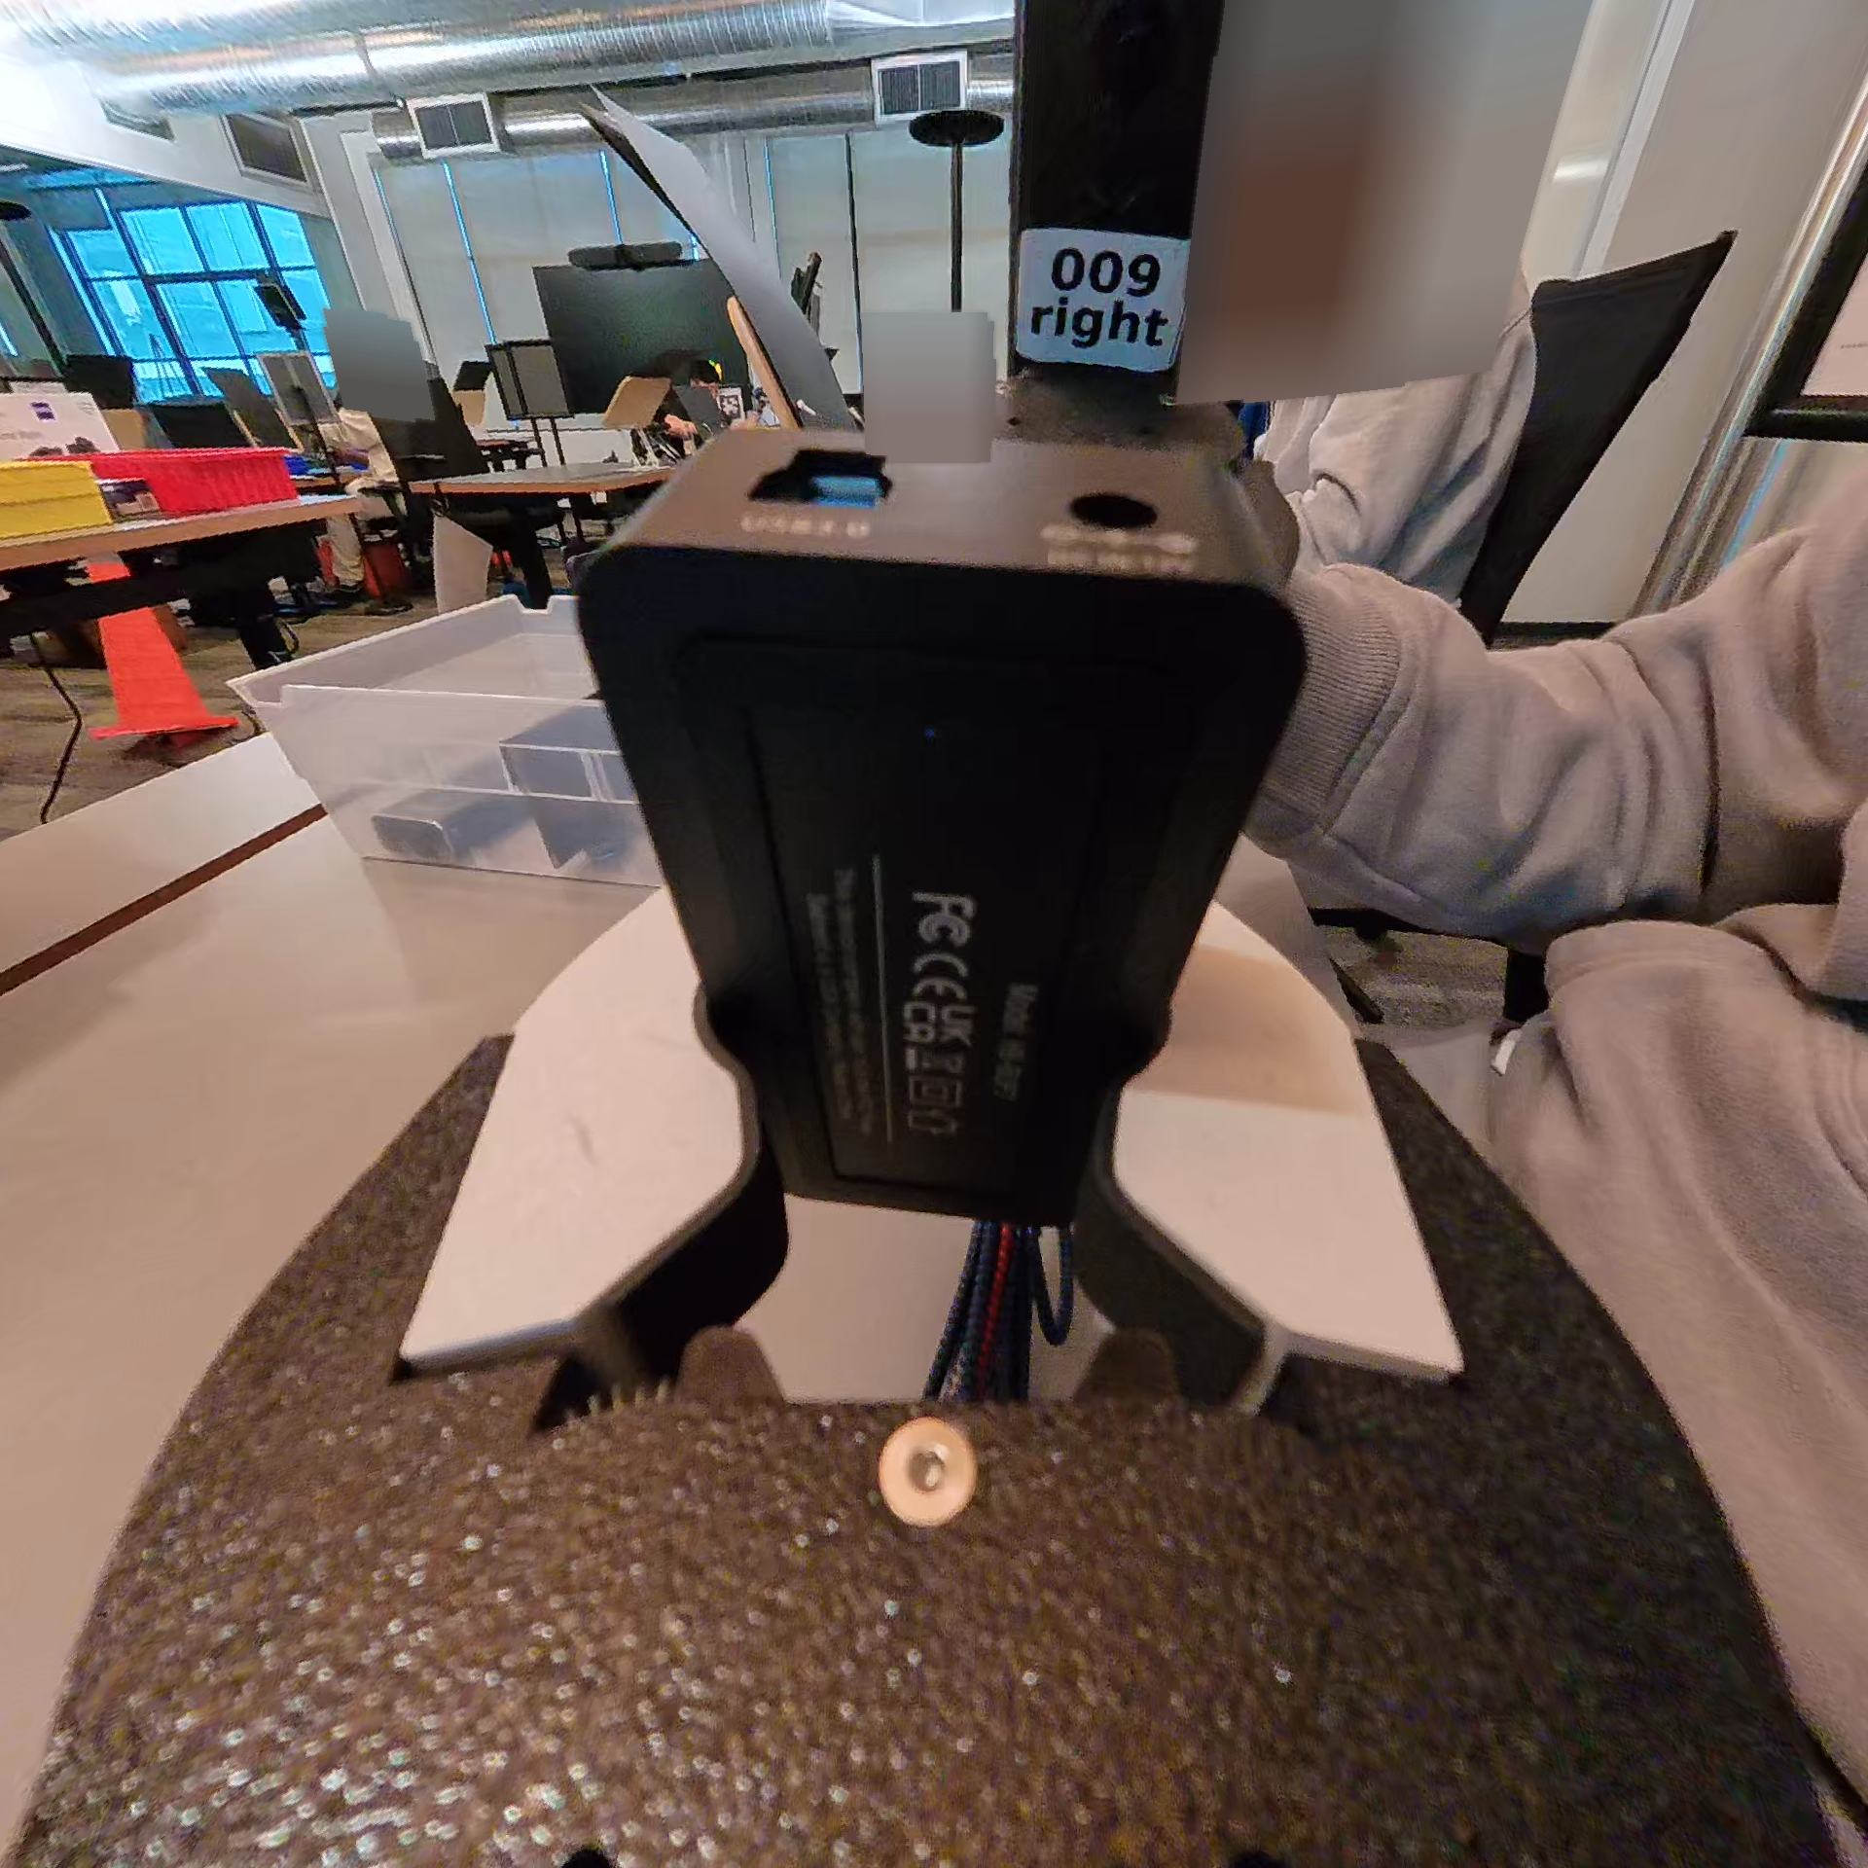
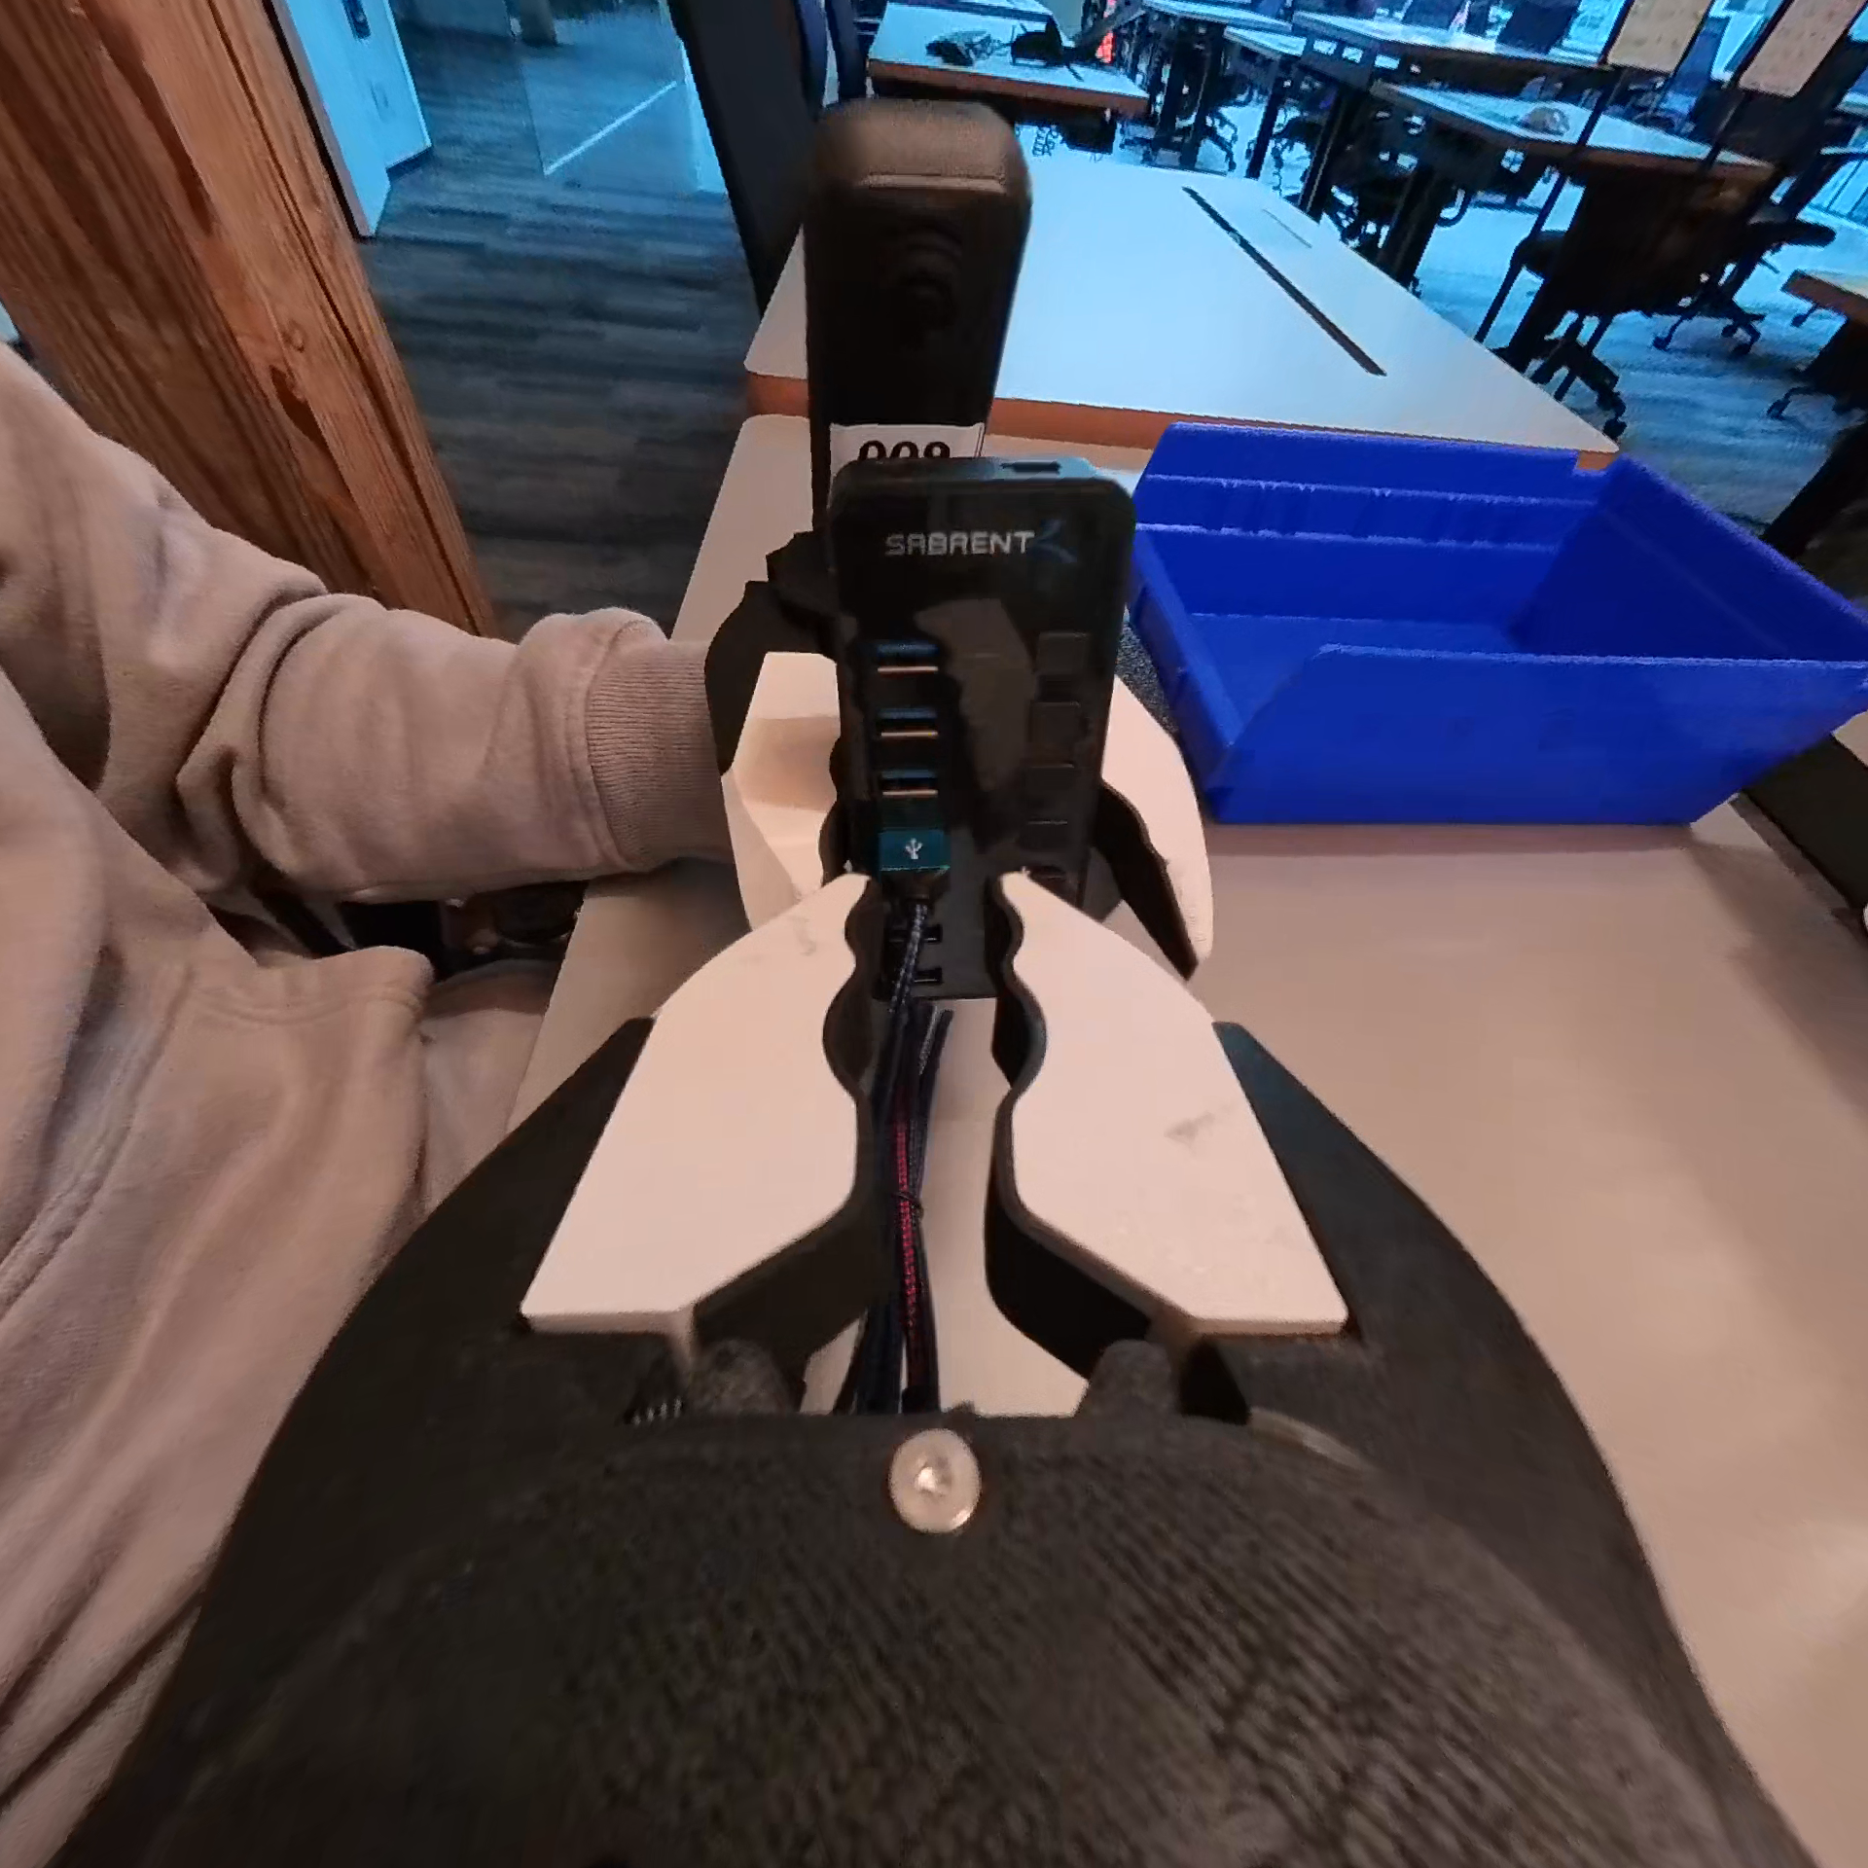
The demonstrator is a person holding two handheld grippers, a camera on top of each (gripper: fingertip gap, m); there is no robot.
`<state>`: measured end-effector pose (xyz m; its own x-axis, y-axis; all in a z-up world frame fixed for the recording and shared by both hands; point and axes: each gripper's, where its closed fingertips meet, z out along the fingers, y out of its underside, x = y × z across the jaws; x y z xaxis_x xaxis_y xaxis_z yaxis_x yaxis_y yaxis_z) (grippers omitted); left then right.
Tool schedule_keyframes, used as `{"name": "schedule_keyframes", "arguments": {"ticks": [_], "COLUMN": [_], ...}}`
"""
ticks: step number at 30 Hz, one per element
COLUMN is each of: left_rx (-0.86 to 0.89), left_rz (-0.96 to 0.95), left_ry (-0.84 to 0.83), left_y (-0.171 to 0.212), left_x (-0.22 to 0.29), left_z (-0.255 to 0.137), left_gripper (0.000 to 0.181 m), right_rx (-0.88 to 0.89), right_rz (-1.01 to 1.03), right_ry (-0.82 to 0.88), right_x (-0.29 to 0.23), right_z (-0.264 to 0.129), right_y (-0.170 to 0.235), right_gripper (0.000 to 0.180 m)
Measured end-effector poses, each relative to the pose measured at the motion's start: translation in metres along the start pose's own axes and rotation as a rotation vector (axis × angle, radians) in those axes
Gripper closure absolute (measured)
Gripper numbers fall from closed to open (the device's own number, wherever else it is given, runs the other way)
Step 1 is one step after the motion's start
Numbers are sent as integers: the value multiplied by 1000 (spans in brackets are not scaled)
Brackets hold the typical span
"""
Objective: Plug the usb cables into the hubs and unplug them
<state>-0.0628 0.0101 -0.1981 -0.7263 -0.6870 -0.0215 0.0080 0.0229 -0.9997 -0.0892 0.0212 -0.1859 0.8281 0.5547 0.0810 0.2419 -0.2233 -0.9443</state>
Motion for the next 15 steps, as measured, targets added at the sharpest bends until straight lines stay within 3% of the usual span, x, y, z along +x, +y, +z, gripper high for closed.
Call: {"name": "schedule_keyframes", "arguments": {"ticks": [15], "left_rx": [-26], "left_rz": [17], "left_ry": [57], "left_y": [3], "left_x": [12], "left_z": [7], "left_gripper": [109], "right_rx": [27], "right_rz": [-9], "right_ry": [-90], "right_x": [-14], "right_z": [-5], "right_y": [4], "right_gripper": [166]}}
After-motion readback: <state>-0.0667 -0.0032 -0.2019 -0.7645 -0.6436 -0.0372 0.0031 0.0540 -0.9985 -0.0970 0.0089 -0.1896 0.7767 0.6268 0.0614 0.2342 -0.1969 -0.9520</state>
